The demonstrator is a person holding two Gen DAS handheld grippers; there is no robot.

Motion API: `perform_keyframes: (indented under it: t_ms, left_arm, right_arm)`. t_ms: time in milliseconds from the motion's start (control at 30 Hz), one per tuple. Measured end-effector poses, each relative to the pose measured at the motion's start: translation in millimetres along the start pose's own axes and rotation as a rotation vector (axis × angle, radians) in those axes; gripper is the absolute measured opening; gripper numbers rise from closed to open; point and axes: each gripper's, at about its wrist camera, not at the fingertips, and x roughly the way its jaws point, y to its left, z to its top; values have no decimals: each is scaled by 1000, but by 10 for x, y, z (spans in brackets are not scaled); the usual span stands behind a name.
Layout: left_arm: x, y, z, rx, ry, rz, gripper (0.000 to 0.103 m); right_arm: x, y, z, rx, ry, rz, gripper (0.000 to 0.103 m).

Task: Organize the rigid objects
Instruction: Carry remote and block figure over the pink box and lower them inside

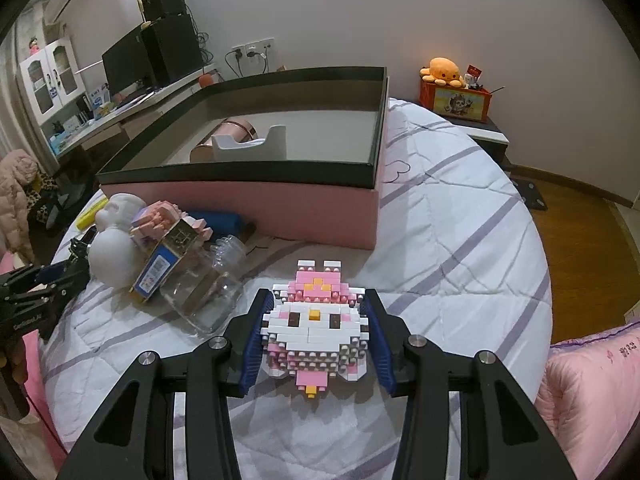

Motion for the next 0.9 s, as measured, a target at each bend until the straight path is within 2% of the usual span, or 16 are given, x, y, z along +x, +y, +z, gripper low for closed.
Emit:
perform_keyframes:
  t_ms: [133, 367, 500, 900]
  left_arm:
    - [-104, 37, -29, -17, -13, -18, 44]
    - [-471, 100, 19, -58, -106, -79, 44]
    - [-639, 54, 61, -39, -144, -87, 44]
    - [-962, -162, 269, -2, -228, -100, 44]
  right_arm:
    - [-70, 3, 0, 5, -42, -5, 46]
    - [-351, 106, 93, -15, -126, 22, 46]
    - [-501, 202, 135, -31, -180, 35, 46]
    - [-728, 334, 195, -60, -237, 57, 46]
